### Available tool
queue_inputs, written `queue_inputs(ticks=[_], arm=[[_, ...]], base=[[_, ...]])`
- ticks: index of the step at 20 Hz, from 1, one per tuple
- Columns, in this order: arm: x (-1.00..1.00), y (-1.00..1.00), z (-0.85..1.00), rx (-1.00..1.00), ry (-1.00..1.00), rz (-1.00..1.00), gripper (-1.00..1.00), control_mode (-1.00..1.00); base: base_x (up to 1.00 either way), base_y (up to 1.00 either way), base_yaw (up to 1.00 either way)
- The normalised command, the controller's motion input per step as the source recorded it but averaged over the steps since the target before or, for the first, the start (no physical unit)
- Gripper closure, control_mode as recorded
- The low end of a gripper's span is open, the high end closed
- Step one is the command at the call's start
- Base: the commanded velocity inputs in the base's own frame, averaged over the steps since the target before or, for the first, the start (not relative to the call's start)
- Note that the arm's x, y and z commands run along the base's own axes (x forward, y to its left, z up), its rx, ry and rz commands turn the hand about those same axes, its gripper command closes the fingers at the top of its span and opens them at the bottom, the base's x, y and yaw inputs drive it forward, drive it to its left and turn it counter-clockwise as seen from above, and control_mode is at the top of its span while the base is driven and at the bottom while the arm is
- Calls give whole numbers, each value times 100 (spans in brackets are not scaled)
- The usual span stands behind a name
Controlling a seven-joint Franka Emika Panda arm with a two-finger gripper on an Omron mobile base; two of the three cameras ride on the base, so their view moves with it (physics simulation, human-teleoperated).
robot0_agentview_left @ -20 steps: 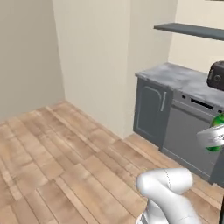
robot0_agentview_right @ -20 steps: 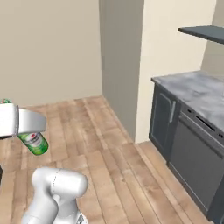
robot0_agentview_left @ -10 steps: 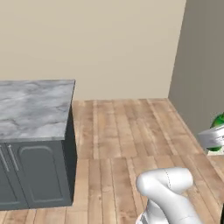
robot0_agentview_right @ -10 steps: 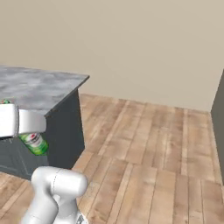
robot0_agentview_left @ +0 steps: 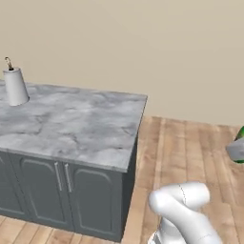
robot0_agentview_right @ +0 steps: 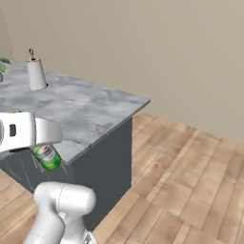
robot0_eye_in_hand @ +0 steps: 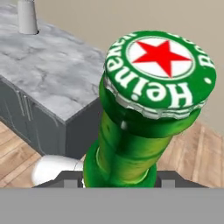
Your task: Move the drinks to the dining counter.
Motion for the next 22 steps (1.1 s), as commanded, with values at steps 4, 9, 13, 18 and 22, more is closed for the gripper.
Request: queue_inputs(ticks=[4,9,13,18,22], arm=[[0,0,0,0,0,0,100,100],[0,0,0,0,0,0,100,100],[0,0,0,0,0,0,100,100],[0,0,0,0,0,0,100,100],[0,0,0,0,0,0,100,100]], base=[[91,98,38],[74,96,38],[100,16,31],[100,-40,19],[100,-9,13]])
